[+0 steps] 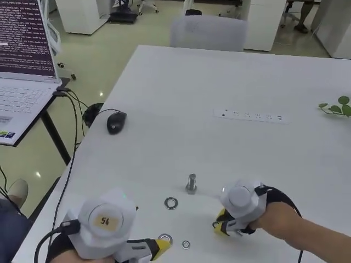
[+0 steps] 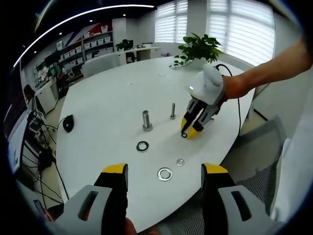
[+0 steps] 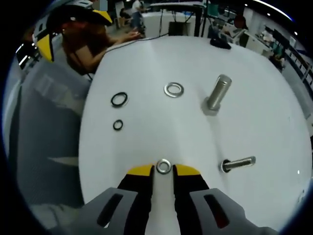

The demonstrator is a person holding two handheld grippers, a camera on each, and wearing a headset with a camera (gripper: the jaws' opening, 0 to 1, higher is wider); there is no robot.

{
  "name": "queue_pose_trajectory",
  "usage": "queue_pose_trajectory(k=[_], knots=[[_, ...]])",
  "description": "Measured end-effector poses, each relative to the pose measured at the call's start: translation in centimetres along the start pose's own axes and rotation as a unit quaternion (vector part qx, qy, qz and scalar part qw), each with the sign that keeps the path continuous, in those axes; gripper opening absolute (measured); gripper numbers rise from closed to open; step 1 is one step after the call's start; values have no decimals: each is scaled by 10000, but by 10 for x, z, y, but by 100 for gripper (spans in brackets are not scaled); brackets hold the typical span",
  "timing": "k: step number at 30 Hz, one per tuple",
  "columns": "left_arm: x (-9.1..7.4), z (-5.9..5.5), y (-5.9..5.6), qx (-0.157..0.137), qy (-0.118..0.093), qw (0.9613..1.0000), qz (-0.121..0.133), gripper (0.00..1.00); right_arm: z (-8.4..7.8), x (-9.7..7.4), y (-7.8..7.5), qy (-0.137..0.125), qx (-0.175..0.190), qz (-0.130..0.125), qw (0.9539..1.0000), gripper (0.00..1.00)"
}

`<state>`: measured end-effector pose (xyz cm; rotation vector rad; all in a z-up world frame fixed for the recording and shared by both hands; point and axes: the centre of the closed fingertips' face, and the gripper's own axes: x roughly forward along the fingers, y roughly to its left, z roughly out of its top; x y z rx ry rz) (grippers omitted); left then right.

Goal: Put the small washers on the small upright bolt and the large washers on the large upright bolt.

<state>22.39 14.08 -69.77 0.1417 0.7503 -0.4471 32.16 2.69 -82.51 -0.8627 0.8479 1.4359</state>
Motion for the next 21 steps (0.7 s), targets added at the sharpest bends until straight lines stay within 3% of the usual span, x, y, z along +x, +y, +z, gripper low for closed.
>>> queue_pose_trajectory(k=[13,21], knots=[[-4,-1,-4,28,27,10000,80,60,-1,0,3,35,-398,65,9992,13],[-11,5,5,-25,-63,9997,244,60,-5,-3,4,-182,151,28,9997,13]])
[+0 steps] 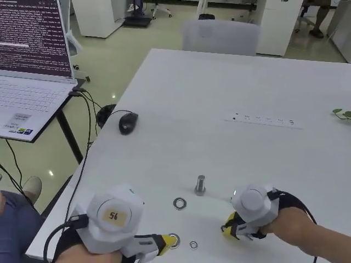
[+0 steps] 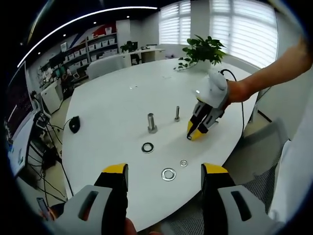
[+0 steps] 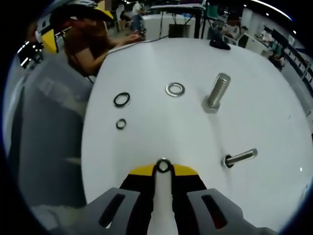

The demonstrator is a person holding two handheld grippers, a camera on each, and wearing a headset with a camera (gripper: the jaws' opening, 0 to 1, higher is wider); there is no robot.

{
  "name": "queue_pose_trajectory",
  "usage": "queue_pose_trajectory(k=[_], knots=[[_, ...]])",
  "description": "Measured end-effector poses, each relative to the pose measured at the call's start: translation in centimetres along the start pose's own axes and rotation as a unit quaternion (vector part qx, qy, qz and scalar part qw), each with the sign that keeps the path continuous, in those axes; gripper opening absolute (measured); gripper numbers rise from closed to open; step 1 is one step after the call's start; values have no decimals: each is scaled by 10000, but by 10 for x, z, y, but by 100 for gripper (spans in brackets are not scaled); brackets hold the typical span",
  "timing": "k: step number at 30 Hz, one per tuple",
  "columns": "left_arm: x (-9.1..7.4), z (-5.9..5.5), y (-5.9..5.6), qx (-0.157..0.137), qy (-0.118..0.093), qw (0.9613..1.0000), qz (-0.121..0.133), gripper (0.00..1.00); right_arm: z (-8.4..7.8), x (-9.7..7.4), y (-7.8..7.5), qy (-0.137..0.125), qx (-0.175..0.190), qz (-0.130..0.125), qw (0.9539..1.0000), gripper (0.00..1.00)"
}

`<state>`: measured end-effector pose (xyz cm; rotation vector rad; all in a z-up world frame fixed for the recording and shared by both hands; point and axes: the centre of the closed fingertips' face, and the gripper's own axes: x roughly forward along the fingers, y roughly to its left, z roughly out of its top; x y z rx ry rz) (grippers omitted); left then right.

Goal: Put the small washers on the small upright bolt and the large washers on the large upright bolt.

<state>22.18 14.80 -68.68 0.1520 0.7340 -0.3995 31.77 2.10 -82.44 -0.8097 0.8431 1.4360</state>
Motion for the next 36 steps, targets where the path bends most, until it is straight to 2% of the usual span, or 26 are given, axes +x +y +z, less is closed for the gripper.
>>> queue_pose_trajectory(k=[7,14,21,26,31,36], knots=[[0,0,1,-41,-18,10000,17,59,-5,-11,-2,-197,439,-182,9987,13],[1,0,2,-81,-30,10000,17,59,-6,-35,-26,-431,789,-580,9943,13],[2,-3,1,-122,-28,9999,-10,59,-1,-62,-56,-474,794,-954,9911,13],[3,-3,-1,-130,-34,9999,-38,59,13,-76,-78,-501,719,-1141,9896,13],[1,-1,1,-137,-67,9999,-18,59,21,-77,-90,-445,654,-1169,9900,13],[0,0,5,-166,-91,9998,23,59,23,-72,-90,-279,501,-1034,9930,13]])
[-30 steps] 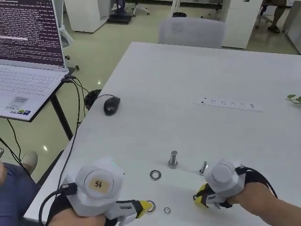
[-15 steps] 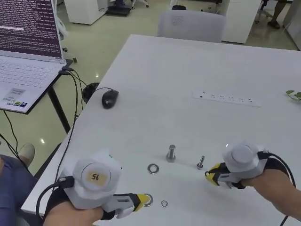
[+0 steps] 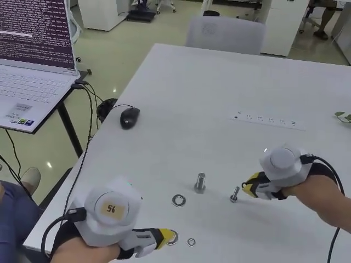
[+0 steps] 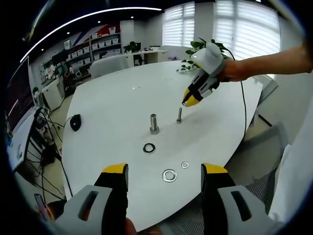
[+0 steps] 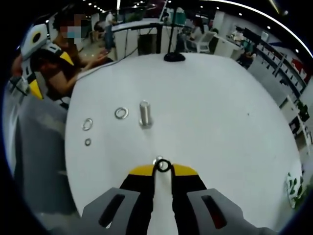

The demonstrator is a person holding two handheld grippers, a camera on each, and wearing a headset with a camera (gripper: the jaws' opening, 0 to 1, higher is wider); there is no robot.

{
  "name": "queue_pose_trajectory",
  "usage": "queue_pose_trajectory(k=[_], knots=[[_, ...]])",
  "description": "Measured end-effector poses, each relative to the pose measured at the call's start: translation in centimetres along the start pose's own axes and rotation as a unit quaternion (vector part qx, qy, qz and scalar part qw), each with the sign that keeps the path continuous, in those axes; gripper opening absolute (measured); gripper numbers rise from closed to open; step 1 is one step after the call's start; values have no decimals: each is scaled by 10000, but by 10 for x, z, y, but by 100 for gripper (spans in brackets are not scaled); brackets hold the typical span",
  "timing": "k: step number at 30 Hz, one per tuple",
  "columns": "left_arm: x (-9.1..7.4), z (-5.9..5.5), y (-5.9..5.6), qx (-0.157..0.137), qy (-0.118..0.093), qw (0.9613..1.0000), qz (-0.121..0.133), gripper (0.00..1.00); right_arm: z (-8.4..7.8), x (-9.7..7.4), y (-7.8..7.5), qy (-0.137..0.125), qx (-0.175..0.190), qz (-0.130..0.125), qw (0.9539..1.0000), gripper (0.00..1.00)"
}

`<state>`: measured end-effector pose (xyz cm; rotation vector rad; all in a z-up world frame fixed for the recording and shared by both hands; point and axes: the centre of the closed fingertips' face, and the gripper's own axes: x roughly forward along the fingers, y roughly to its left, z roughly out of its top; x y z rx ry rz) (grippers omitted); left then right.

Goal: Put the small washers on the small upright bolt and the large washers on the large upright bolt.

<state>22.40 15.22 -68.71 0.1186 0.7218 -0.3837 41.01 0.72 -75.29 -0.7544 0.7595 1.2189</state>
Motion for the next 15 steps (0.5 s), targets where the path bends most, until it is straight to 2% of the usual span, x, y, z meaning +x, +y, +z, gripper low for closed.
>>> queue_pose_trajectory(k=[7,15], knots=[[1,2,1,-20,-30,10000,2,59,-1,7,6,237,-222,148,9994,13],[2,4,2,-33,-44,10000,16,59,1,8,4,313,-320,201,9988,13]])
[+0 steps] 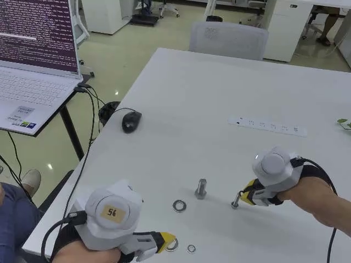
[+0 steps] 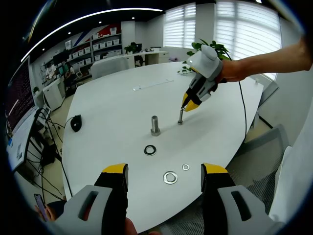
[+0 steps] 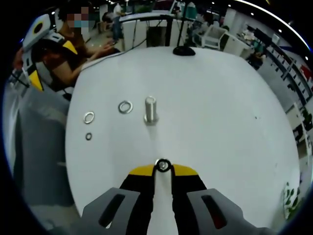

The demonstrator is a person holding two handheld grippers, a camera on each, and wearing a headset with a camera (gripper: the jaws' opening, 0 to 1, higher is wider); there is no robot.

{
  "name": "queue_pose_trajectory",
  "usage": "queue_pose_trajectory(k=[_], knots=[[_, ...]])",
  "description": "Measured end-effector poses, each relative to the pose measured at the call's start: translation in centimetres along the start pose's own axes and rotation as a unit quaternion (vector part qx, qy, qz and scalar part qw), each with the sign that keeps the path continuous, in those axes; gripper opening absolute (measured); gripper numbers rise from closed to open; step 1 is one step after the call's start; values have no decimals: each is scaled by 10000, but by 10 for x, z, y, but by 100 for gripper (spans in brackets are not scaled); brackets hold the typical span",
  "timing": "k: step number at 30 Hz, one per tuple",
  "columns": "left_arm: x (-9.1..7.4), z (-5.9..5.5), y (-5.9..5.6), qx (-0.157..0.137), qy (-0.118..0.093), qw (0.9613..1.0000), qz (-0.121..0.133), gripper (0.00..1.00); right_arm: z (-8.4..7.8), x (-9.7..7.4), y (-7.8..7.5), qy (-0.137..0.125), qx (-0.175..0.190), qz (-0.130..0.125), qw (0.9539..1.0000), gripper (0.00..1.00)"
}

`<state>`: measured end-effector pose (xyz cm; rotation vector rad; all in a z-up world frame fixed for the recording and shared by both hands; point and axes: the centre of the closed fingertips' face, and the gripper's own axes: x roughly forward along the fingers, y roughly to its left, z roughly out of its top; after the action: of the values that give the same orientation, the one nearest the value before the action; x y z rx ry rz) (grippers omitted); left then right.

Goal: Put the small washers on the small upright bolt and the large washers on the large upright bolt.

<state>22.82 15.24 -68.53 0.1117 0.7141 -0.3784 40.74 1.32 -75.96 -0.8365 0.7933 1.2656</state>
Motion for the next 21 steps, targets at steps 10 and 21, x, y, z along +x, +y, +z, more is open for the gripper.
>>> queue_pose_trajectory(k=[10,21], knots=[[1,1,0,-15,-16,10000,4,59,-2,8,1,163,2,109,9998,13],[1,1,3,-33,-8,10000,34,59,0,10,1,220,-2,131,9997,13]])
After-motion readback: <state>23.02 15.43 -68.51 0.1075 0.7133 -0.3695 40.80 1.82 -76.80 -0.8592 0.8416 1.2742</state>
